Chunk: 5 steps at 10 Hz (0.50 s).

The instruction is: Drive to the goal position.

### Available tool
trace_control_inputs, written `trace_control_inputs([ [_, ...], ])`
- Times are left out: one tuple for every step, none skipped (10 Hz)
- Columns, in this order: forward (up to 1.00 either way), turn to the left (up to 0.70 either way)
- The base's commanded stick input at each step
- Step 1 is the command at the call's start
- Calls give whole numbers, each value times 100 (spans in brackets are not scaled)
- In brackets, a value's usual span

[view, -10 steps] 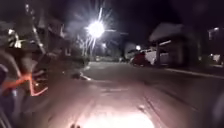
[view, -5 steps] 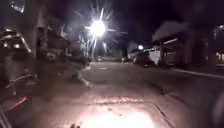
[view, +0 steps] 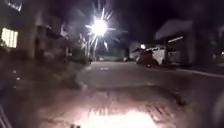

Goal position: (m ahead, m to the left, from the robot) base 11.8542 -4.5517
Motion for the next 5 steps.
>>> trace_control_inputs([
  [100,0],
  [100,0],
  [100,0],
  [100,0],
  [100,0],
])
